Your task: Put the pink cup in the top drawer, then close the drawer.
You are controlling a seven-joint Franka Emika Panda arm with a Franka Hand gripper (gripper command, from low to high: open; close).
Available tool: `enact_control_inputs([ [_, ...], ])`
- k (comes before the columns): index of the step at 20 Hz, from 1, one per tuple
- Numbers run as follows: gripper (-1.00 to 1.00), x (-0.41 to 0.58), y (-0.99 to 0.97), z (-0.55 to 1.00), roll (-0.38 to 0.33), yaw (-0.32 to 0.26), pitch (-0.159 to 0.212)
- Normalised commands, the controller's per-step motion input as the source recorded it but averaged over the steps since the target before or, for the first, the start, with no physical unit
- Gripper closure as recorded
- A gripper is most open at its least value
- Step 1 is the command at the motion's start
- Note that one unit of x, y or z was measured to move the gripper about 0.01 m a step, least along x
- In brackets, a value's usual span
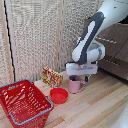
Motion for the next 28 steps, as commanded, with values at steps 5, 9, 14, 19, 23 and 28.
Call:
enact_control_inputs([
  [5,1.00,0.000,0.13,-0.12,-0.048,0.066,0.000],
  [9,1.00,0.000,0.15,-0.06,-0.046,0.017,0.014],
  [14,1.00,0.000,0.08,0.04,-0.025,-0.013,0.000],
  [19,1.00,0.063,0.00,0.42,-0.057,-0.010,0.009],
  [23,1.00,0.215,-0.02,0.63,-0.022,0.000,0.054],
  [28,1.00,0.321,-0.01,0.71,-0.023,0.000,0.041],
])
